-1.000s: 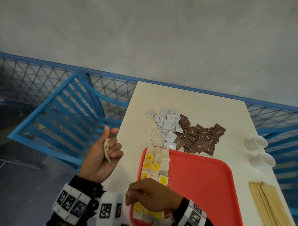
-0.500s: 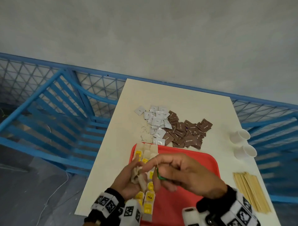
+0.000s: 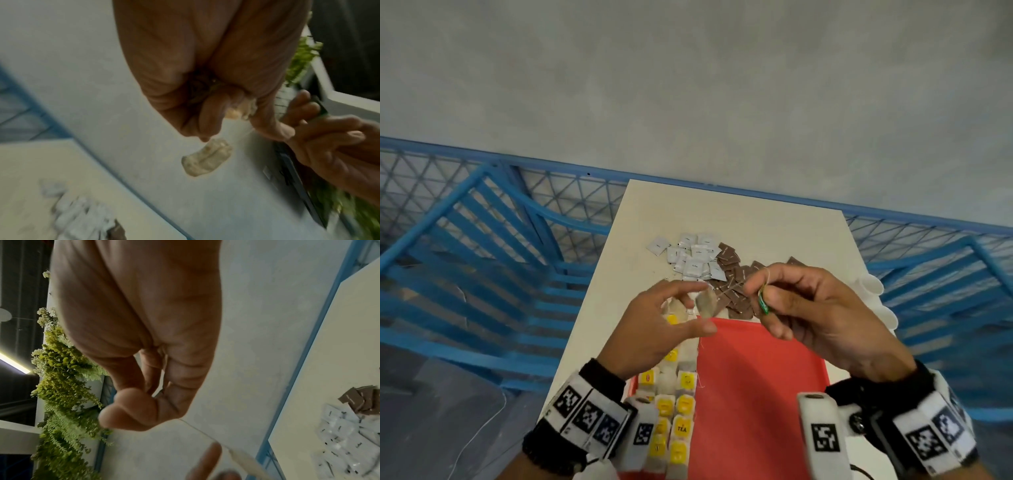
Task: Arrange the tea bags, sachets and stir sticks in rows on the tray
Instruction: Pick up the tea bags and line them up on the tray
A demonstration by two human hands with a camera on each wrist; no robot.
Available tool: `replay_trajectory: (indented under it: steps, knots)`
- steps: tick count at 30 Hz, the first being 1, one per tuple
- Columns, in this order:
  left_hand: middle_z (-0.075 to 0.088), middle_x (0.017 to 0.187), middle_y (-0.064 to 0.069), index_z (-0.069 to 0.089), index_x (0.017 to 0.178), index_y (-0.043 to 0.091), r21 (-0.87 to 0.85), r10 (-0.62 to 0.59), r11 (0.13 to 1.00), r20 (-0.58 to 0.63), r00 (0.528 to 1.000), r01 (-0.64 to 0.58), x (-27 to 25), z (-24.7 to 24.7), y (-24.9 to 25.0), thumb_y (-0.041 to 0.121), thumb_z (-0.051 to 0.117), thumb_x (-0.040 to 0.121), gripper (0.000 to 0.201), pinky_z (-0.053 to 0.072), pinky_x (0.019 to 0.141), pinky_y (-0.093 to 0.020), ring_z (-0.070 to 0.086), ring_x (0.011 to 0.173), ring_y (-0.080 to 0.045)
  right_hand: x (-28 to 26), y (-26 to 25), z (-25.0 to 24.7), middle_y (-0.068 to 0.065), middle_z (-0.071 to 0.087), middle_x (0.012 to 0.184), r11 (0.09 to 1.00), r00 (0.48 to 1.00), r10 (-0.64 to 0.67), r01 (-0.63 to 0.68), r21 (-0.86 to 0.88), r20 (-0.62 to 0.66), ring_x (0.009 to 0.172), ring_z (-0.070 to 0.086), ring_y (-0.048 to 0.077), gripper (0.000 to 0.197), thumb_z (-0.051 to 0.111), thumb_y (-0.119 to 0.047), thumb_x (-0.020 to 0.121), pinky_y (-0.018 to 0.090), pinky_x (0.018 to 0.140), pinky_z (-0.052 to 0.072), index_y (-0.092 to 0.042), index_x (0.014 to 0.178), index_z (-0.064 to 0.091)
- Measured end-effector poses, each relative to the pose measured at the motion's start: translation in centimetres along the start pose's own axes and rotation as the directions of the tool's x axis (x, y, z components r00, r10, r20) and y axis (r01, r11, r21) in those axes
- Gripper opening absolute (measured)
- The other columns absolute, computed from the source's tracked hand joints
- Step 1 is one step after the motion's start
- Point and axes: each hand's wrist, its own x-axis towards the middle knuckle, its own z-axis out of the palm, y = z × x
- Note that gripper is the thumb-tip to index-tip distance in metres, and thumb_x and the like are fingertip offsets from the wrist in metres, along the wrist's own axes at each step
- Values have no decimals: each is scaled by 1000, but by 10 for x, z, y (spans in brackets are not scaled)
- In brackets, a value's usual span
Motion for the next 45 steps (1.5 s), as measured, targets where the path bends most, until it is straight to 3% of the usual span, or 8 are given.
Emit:
replay_trajectory:
  steps: [4,11,14,19,24,33,38,45]
  knots:
    - [56,126,25,50,141,40,239,183,954,9,983,-180,14,8,2,51,85,63,87,35,95,-3,48,121,12,11,2,4,14,40,67,999,998,-2,4,-43,57,53,41,11,26,72,-26,87,19,50,37,-7,104,72]
    - [71,85,11,74,87,27,283,80,951,153,985,-121,17,42,-24,35,74,88,8,48,76,-27,62,78,-3,22,5,3,6,46,65,997,995,-4,13,81,-104,51,39,9,19,71,-15,84,19,50,34,-8,102,74]
    - [73,87,13,75,102,25,115,16,993,203,979,-40,5,38,-24,27,77,85,17,44,69,-9,63,82,5,22,11,-5,12,42,79,981,980,14,26,194,-201,51,41,8,33,77,-22,74,19,50,35,-8,104,73]
    - [62,113,18,53,122,54,211,16,976,156,988,-49,13,29,-22,50,90,57,75,43,89,-14,56,108,6,19,16,5,9,43,69,982,990,37,-11,191,-134,52,42,10,21,70,-10,83,18,48,36,-4,103,73]
    - [71,87,8,72,85,28,147,90,982,170,981,-116,18,43,-21,37,75,86,9,49,76,-27,62,80,-7,25,15,6,13,48,80,980,982,21,17,197,-189,52,45,8,27,72,-16,78,17,48,39,-5,103,74]
    - [61,74,2,68,71,27,-118,-62,990,153,986,81,-4,37,-37,17,72,90,23,45,45,-21,51,46,-11,35,30,2,6,57,67,980,928,30,46,194,-372,54,51,10,16,63,-7,87,18,49,47,-5,100,72]
    - [62,76,-1,71,83,6,-231,-250,944,-41,967,234,-18,22,-58,18,73,89,14,45,50,-32,48,54,-27,36,89,16,4,64,68,977,890,182,-212,-25,-418,56,53,10,9,68,-3,89,19,51,43,-4,95,75]
    - [67,77,1,77,85,19,-282,-266,928,-46,963,243,-32,3,-65,19,74,89,4,47,50,-32,49,58,-28,52,121,42,-2,66,64,957,860,197,-273,-99,-472,52,51,5,7,74,-4,84,15,48,40,-2,90,73]
